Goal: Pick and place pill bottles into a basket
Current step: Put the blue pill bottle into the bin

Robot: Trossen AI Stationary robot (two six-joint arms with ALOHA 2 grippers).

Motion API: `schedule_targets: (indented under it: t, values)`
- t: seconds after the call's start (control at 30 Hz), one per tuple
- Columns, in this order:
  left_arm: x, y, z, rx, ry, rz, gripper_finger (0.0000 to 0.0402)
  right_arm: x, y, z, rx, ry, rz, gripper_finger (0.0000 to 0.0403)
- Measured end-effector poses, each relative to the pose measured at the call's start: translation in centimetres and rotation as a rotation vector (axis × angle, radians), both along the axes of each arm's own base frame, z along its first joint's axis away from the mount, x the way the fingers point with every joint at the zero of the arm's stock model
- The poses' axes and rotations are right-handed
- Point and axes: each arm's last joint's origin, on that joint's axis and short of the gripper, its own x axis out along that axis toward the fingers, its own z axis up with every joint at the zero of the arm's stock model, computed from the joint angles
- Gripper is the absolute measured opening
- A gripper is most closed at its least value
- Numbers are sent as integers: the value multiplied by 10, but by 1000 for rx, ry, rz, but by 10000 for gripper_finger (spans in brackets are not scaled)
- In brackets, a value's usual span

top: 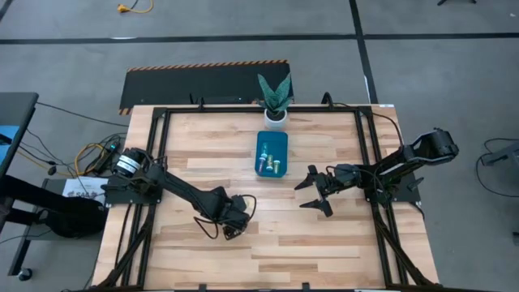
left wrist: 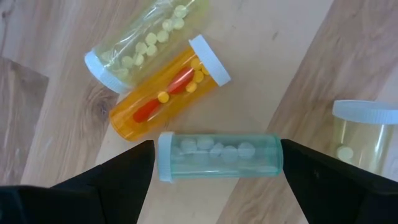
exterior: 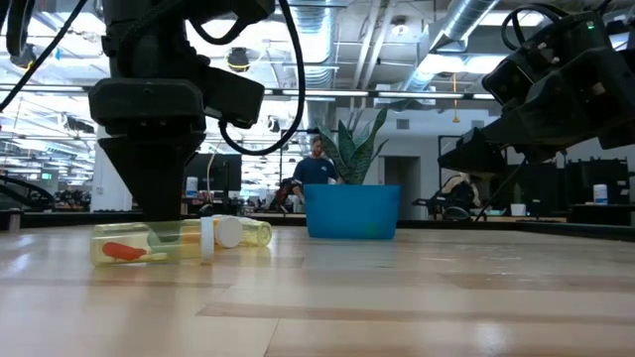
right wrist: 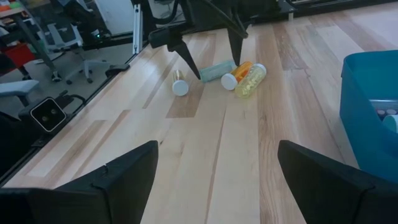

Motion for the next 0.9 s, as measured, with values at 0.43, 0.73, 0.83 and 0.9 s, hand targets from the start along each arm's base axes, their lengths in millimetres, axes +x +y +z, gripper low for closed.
schedule_targets:
  t: [0.43,0.73,0.83,0.9]
  values:
    - [0,0,0,-2,-2,14,332,0,0,0,0,0,0,327]
    - [0,0,0,-10,2,35,300,0,0,0,0,0,0,327]
    - [0,0,0,-12,1,36,272,0,0,0,0,0,0,327]
    - [0,0,0,-12,1,36,271,0,0,0,0,0,0,327]
